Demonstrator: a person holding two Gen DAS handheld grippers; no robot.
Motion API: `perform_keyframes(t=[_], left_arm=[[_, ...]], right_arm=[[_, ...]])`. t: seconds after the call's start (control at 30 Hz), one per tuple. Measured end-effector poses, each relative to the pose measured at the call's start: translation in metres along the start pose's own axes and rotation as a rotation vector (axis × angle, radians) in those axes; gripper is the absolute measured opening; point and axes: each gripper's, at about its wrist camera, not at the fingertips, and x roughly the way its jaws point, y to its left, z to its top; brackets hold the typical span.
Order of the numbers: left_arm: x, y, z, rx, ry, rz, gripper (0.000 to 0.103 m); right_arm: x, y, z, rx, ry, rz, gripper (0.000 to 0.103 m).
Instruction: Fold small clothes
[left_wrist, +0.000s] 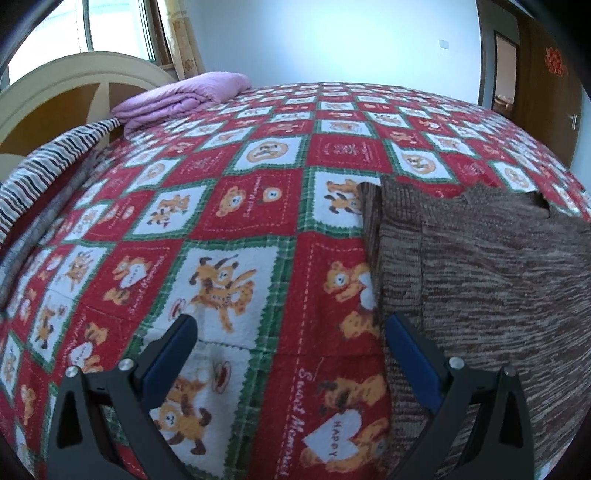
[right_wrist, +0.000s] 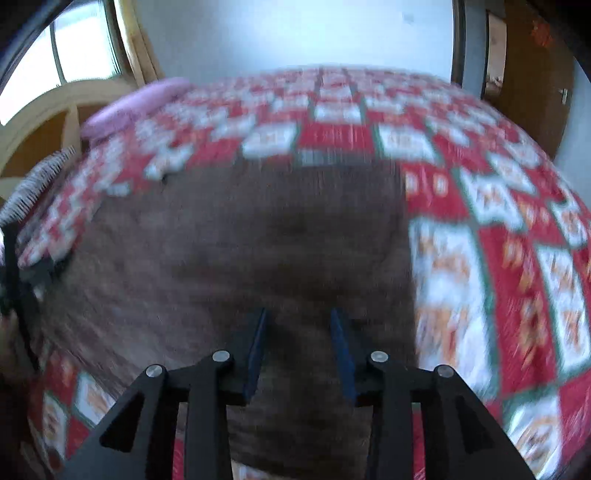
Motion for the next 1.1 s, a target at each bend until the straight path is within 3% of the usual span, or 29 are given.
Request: perform_keyframes(t=[0.17,0.3,0.4,0.5,0.63,0.77,0.87,0.93,1.0,1.1], left_arm=[[0.001,0.002,0.0,-0.003,0.002,-0.005,0.103],[0.001,0.006,0.0,-0.023,0.01,-0.03,0.103],[0.001,0.005,-0.002,-0.023,0.014,-0.035,0.103],[0.0,0.009,-0.004,-0.041,0.02,-0.053,0.103],[0.002,0.012,-0.004,-0.058,0.032,-0.075,0.103],[0.002,0.011,-0.004,-0.052,0.026,-0.068,0.103],[0.002,0.011,-0.004,-0.054,0.027,-0.071,0.103],[0.002,0.011,-0.004,-0.055,0.028,-0.073,0.103],[0.002,0.012,-0.004,-0.056,0.029,-0.076,0.103],[0.003,0.012,-0.005,-0.055,0.035,-0.078,0.103]], right_arm=[[-0.007,0.011,0.0,-0.01,0.011,-0.027,0.039],[-0.015,0.034,-0.001,-0.042,-0.001,0.018,0.054],[-0.003,0.054,-0.011,-0.069,0.04,0.046,0.054],[-0.005,0.074,-0.018,-0.126,0.015,-0.034,0.055],[-0.007,0.101,-0.01,-0.152,0.018,0.027,0.055],[-0.004,0.155,-0.001,-0.287,-0.011,0.092,0.055],[0.012,0.186,-0.009,-0.325,0.041,0.143,0.055],[0.021,0.2,-0.02,-0.338,0.071,0.154,0.055],[0.017,0.204,-0.028,-0.347,0.026,0.129,0.057],[0.013,0.198,-0.03,-0.312,0.023,0.151,0.057]])
